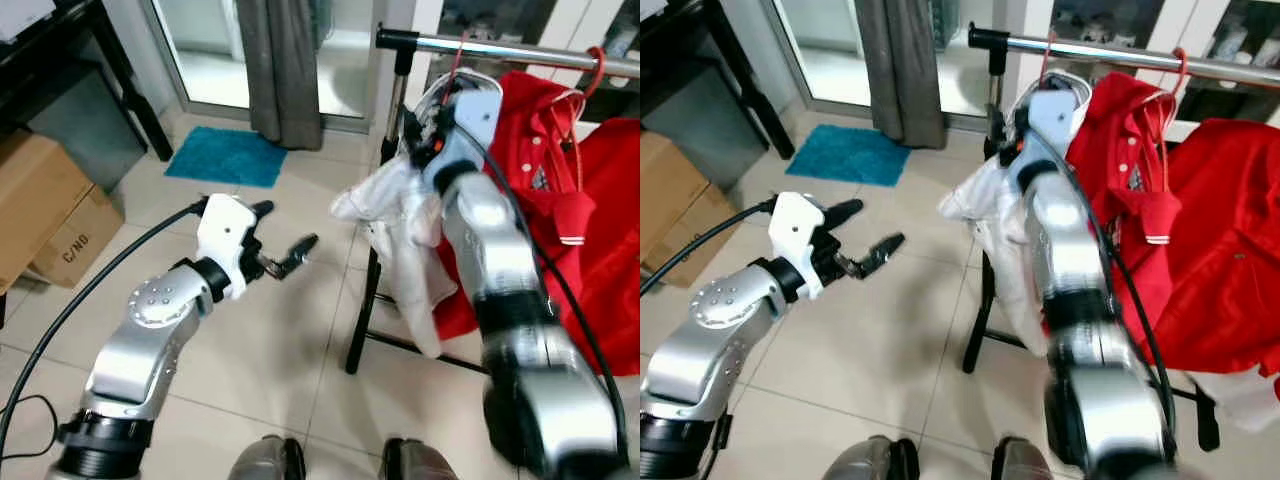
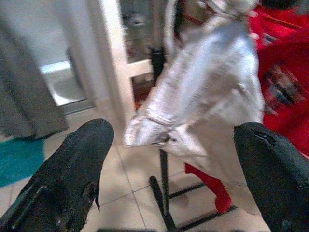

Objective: Hang hanger

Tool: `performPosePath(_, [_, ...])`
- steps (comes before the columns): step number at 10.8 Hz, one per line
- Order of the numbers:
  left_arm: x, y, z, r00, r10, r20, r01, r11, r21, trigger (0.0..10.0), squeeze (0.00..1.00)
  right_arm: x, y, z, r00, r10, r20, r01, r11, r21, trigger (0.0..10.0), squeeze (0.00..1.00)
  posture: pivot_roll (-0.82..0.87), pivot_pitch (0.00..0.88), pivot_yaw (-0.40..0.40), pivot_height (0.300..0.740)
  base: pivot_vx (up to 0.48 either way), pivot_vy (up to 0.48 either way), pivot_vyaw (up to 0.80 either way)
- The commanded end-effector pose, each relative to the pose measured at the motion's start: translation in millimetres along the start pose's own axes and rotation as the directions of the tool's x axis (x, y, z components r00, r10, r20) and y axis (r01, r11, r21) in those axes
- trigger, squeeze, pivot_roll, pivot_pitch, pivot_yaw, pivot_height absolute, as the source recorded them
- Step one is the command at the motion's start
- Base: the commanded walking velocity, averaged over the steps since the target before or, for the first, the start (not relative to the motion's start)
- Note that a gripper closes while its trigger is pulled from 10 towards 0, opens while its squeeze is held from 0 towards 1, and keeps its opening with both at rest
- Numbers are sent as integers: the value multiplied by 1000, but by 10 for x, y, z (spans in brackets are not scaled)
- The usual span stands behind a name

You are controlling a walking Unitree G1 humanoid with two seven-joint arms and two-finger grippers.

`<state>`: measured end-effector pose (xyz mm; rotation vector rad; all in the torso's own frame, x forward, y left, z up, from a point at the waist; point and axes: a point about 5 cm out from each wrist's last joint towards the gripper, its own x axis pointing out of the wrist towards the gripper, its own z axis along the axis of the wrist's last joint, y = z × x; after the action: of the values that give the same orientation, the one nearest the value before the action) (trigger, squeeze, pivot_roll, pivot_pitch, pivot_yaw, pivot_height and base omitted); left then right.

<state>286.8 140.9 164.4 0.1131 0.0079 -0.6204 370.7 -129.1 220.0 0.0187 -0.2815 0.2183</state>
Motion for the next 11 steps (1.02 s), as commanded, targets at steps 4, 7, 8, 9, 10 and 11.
performPosePath(4, [-41, 68, -163, 978, 209, -1, -209, 978, -25, 10000, 271, -544, 100, -69, 999, 44, -5, -43, 997, 69, 10000, 1000, -91, 13, 88, 740, 0, 0, 0])
performPosePath(7, [-30, 55, -212, 967, 254, -10, -254, 967, 11, 10000, 267, -877, 173, -374, 986, 20, -165, 0, 993, 117, 10000, 1000, -76, 0, 68, 740, 0, -281, 146])
performPosePath(8, [-5, 54, -187, 968, 251, 0, -250, 968, 21, 10000, 271, -827, 150, -365, 988, -17, -151, 32, 994, 101, 10000, 1000, -75, 0, 69, 740, 0, -296, 800])
performPosePath(9, [8, 56, -180, 967, 254, 3, -254, 967, 24, 10000, 267, -784, 134, -328, 991, -31, -132, 40, 997, 64, 10000, 1000, -67, 0, 73, 740, 0, -296, 794])
performPosePath(10, [12, 58, -179, 967, 254, 4, -254, 967, 25, 10000, 263, -773, 132, -309, 994, -48, -97, 57, 994, 91, 10000, 1000, -64, 0, 74, 740, 0, -296, 775])
performPosePath(11, [24, 62, -177, 968, 251, 4, -251, 968, 31, 10000, 267, -770, 106, -304, 993, -88, -79, 95, 992, 85, 10000, 1000, -64, 0, 74, 740, 0, -300, 587])
